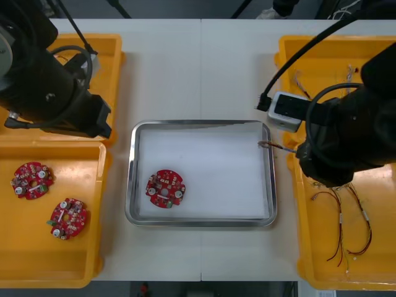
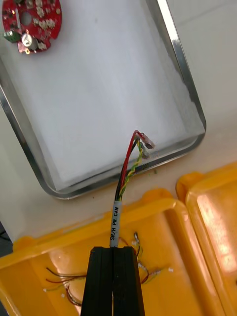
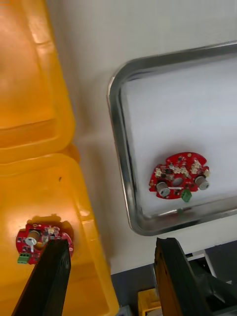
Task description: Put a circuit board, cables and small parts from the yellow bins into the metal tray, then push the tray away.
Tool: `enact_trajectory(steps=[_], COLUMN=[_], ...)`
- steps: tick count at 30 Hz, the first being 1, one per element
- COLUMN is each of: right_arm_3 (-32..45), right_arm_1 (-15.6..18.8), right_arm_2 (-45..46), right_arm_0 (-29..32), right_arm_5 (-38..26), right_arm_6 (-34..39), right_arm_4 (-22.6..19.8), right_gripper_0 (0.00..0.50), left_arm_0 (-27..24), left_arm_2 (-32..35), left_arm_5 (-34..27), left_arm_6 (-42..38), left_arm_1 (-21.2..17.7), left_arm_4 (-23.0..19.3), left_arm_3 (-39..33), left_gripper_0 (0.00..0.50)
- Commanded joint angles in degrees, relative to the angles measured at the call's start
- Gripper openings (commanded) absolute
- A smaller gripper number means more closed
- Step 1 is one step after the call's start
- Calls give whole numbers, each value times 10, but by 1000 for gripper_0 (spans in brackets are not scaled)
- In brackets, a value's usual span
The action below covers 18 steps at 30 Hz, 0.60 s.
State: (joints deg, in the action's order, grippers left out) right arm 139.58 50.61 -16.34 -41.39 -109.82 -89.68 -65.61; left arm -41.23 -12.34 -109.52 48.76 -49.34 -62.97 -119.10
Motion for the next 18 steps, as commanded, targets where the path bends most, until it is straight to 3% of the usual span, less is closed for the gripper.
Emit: enact_trajectory(steps=[1,5,14,18], right_arm_3=[-14,-21,-63,-76], right_arm_1=[-51,-66,-75,-83], right_arm_2=[-70,-121,-231,-289], right_arm_0=[-57,-72,-75,-74], right_arm_5=[-2,13,112,144], right_arm_6=[-34,-46,-123,-124], right_arm_4=[36,64,137,194], right_gripper_0=[0,0,0,0], left_arm_0=[-25,-27,-68,-88], left_arm_2=[42,56,69,74], left_arm_5=[-5,-5,-5,-5], left_arm_6=[57,111,228,270], left_arm_1=[-31,-35,-41,-41], left_arm_4=[19,40,84,102], left_arm_3=[46,88,199,246], left_gripper_0=[500,500,500,500])
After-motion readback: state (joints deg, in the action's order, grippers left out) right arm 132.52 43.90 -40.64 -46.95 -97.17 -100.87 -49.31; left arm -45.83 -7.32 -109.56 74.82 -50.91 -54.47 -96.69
